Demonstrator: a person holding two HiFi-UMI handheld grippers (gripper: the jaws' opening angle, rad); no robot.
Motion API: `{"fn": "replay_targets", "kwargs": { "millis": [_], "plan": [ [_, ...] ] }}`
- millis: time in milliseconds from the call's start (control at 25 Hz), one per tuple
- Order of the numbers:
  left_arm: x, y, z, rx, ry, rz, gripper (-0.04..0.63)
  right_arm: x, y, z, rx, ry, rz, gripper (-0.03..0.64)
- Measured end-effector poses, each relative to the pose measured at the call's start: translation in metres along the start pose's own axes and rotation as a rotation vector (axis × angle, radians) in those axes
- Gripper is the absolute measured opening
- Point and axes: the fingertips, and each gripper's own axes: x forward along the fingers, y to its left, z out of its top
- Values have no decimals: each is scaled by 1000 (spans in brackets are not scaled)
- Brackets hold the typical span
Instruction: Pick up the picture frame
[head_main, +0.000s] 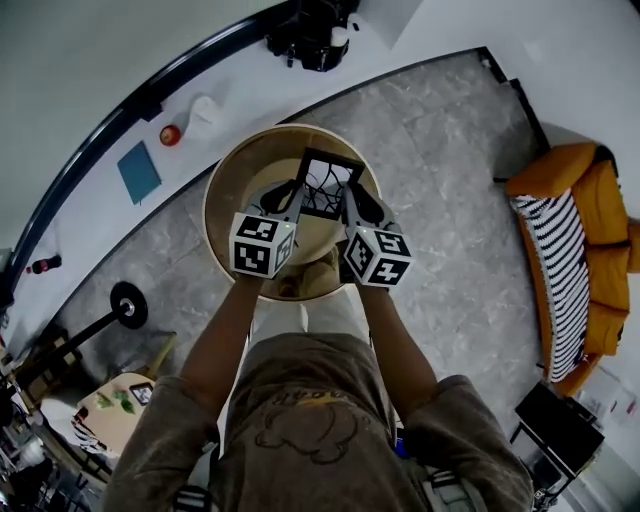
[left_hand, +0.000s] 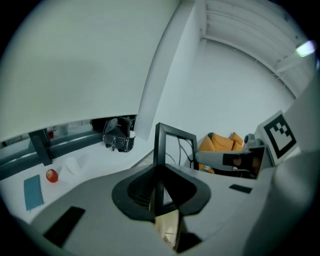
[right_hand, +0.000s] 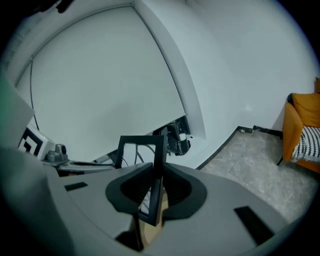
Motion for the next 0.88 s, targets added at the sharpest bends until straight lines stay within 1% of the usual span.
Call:
{"fn": "replay_targets", "kwargs": {
  "millis": [160,320,600,880],
  "plan": [
    [-31,-21,26,42,-47,-7,64,-35,16,28,-33,-56,21,77],
    [-59,-42,42,72,-90,-9,64,-65,29,48,-60,-105,41,77],
    [-99,-71,58,93,-149,-8,63,-112,47,68,-99,-165,65,77],
    [-131,-89,71,124,-213,-6,63,-151,67,83,-154,-226,95,73]
  ]
}}
